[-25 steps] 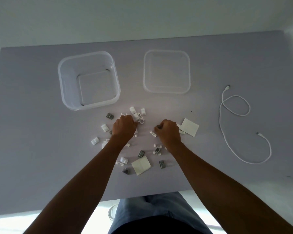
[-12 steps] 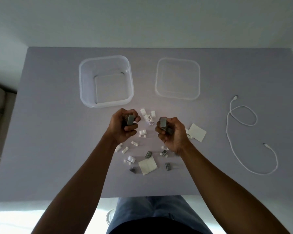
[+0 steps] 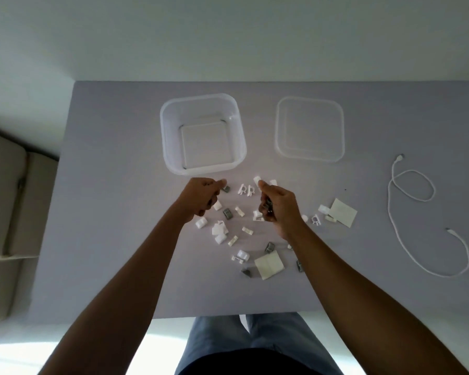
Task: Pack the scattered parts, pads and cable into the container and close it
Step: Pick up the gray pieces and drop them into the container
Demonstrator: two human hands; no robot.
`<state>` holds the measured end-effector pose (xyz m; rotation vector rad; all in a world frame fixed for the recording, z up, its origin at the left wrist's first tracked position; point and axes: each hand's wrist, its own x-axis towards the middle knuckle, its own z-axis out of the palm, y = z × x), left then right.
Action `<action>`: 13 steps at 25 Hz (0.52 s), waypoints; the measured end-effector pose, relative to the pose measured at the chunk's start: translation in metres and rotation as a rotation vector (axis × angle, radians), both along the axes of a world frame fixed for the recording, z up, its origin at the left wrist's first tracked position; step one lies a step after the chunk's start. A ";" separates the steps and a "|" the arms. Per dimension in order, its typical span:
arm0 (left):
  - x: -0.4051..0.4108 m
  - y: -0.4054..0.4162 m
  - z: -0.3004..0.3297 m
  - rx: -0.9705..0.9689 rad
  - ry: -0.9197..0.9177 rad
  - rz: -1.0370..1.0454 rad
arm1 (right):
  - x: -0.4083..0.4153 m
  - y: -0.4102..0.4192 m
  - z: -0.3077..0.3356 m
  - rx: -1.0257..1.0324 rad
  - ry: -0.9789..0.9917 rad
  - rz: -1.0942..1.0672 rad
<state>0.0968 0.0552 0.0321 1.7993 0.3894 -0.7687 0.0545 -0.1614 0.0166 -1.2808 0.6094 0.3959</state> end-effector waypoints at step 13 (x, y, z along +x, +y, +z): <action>0.018 -0.007 -0.074 0.736 -0.556 -0.631 | -0.036 0.078 -0.070 -1.165 -0.263 0.493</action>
